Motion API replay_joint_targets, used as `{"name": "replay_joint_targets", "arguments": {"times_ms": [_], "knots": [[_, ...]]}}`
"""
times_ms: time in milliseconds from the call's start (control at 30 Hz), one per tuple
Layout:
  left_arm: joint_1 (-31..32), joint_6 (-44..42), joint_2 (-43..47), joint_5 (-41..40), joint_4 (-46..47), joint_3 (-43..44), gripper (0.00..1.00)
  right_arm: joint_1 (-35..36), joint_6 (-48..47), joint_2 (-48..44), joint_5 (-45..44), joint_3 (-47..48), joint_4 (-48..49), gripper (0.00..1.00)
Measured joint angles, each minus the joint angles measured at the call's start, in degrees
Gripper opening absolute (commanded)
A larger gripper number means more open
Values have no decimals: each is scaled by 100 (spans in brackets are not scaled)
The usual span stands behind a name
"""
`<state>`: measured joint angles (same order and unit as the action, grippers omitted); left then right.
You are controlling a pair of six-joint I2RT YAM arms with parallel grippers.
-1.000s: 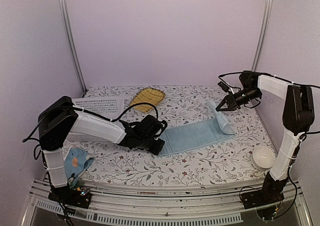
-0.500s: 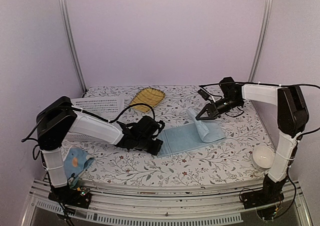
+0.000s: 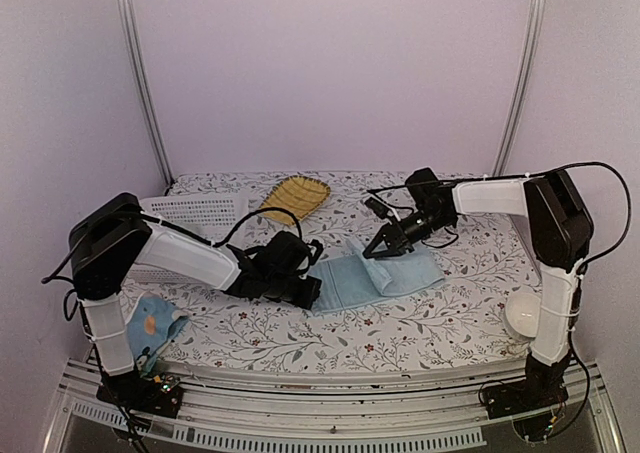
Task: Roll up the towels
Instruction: Fold the towel at the center of the board.
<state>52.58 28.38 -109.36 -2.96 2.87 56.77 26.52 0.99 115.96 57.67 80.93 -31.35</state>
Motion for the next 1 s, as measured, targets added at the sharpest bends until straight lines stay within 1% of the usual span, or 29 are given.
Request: {"name": "replay_joint_targets", "arguments": {"times_ms": [367,800,1000], "knots": [[-37,81,0,125,90,-33,0,372,857,374,109,525,570,2],[-44,81,0,149,94,-35,0,584,1578,680,168,763,935,2],[-48,83,0,149,105,-44,0,713,1749,767,186,763,1019,2]]}}
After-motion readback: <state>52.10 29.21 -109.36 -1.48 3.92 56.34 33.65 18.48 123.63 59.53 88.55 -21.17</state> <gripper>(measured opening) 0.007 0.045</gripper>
